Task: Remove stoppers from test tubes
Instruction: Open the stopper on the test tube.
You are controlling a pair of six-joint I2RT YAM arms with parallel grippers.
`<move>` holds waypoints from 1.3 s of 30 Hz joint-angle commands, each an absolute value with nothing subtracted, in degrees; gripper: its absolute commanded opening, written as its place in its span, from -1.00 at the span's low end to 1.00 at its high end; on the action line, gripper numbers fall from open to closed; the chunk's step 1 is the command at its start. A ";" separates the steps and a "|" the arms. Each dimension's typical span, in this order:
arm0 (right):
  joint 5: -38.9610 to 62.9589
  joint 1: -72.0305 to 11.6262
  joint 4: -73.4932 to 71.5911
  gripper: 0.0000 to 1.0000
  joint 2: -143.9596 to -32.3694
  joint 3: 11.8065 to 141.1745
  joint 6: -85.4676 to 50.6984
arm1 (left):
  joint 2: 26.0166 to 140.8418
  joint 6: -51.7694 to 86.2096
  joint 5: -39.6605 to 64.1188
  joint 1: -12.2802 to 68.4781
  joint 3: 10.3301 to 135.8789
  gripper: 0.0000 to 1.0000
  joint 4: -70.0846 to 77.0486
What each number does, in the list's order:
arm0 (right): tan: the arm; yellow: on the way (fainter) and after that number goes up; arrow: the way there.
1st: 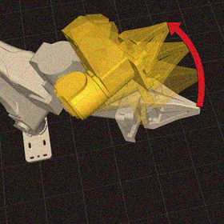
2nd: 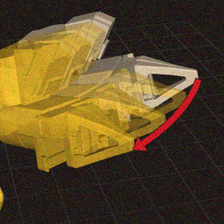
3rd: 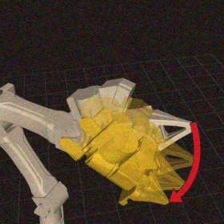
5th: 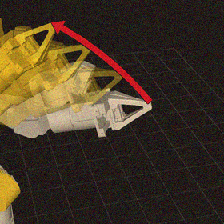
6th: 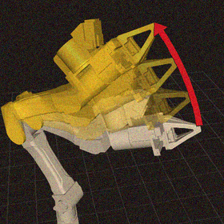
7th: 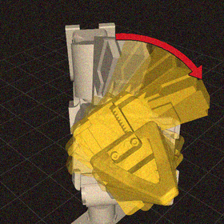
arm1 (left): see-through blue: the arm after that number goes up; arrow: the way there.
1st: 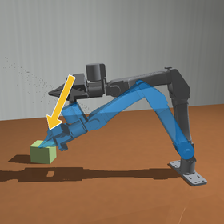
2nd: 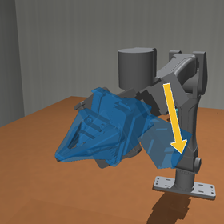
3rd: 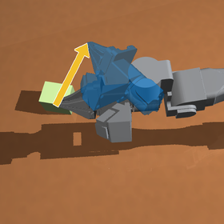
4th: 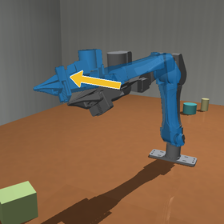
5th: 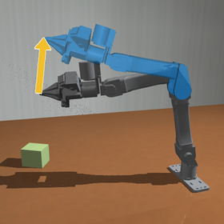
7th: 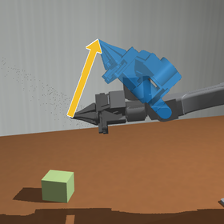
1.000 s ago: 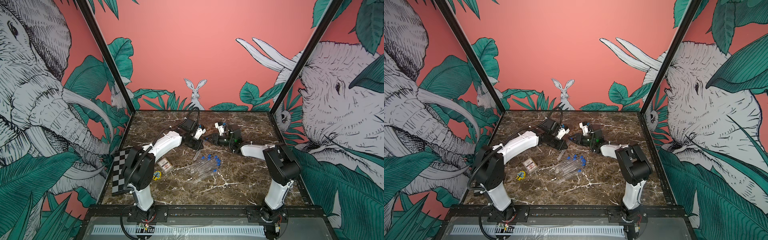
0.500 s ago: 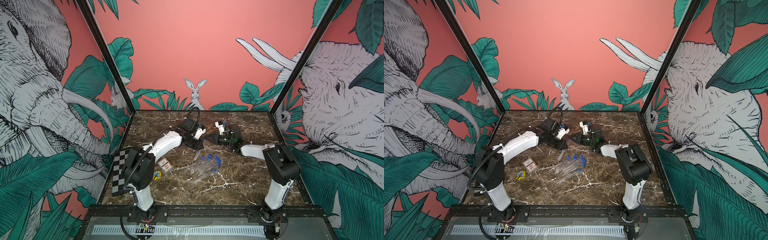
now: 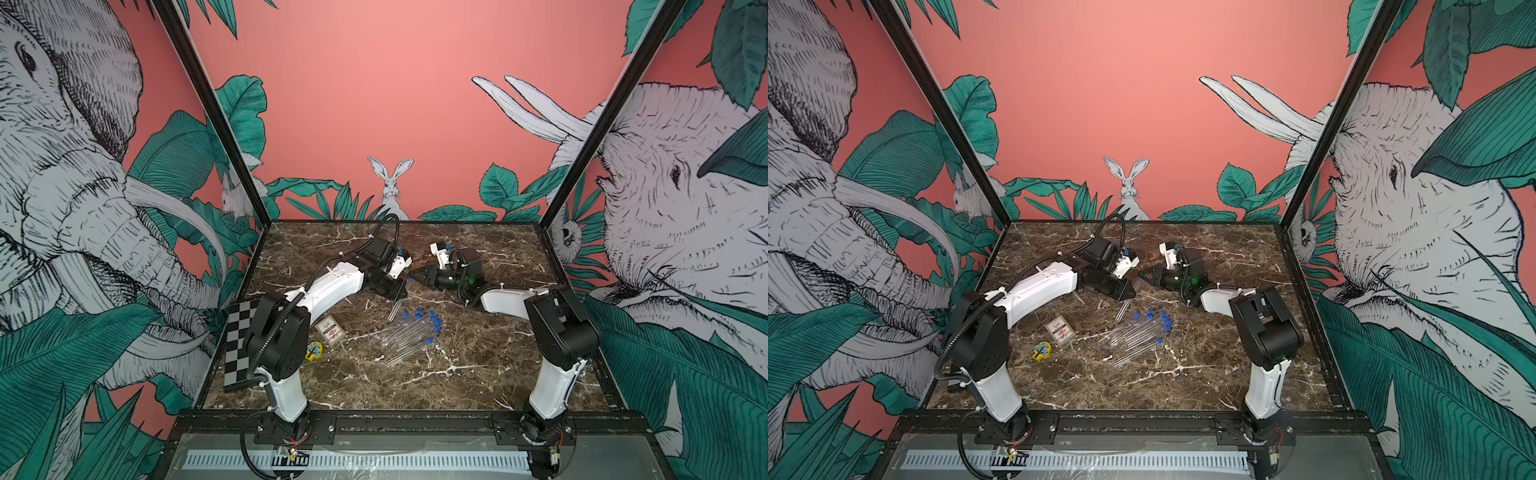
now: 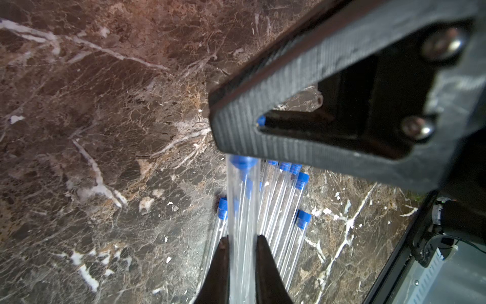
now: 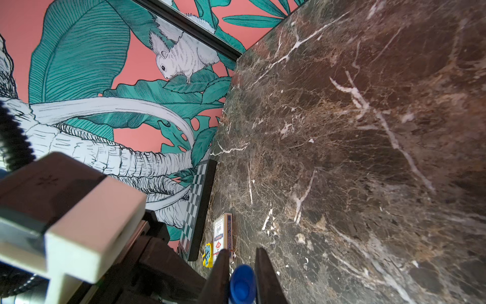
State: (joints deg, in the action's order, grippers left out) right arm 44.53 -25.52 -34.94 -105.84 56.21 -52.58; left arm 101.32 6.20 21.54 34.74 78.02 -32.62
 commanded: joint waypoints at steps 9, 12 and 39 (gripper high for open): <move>44.74 -25.78 -37.88 -0.78 -106.55 56.95 -53.54 | 99.81 5.72 20.76 35.16 79.05 -0.92 -32.85; 44.55 -25.79 -37.56 -0.80 -106.35 57.02 -53.18 | 99.67 5.33 20.33 35.16 79.02 -0.93 -33.30; 45.93 -25.86 -35.29 -0.41 -107.09 57.22 -52.22 | 99.39 5.05 20.74 35.16 79.11 -0.92 -33.29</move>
State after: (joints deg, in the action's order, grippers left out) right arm 44.88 -25.52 -33.85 -106.06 56.21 -51.90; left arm 101.32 5.37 20.51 34.89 78.02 -33.01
